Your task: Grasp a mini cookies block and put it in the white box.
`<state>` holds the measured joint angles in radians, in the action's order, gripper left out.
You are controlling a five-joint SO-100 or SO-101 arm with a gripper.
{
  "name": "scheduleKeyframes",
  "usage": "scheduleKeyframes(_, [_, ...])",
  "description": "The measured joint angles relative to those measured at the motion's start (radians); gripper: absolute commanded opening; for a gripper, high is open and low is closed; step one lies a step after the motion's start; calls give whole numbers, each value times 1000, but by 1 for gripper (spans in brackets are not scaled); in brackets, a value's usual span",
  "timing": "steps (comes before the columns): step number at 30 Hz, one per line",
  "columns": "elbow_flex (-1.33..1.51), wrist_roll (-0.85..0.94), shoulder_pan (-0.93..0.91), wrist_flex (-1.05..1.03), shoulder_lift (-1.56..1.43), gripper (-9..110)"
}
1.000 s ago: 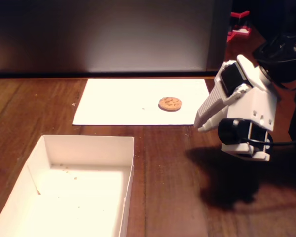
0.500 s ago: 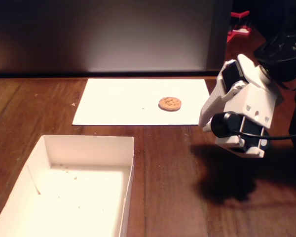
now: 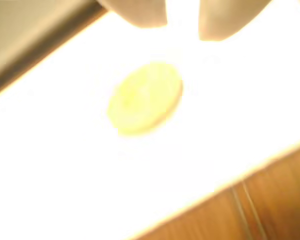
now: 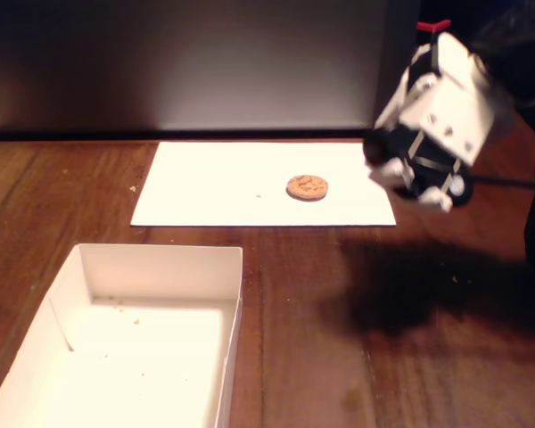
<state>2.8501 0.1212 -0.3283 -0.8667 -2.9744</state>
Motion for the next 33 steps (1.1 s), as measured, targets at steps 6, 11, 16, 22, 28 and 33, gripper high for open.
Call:
scheduleKeyframes(6, [-229,-58,-94,-3,319,2])
scheduleKeyframes(11, [-387,-101,-155,-35,577,3])
scheduleKeyframes(16, [-463,-132,-193,-60,704,6])
scheduleKeyframes(22, [-595,-176,-219,-120,896,6])
scheduleKeyframes(28, [-747,-209,-225,-190,1060,7])
scheduleKeyframes(33, [-864,-218,-225,-245,1173,8])
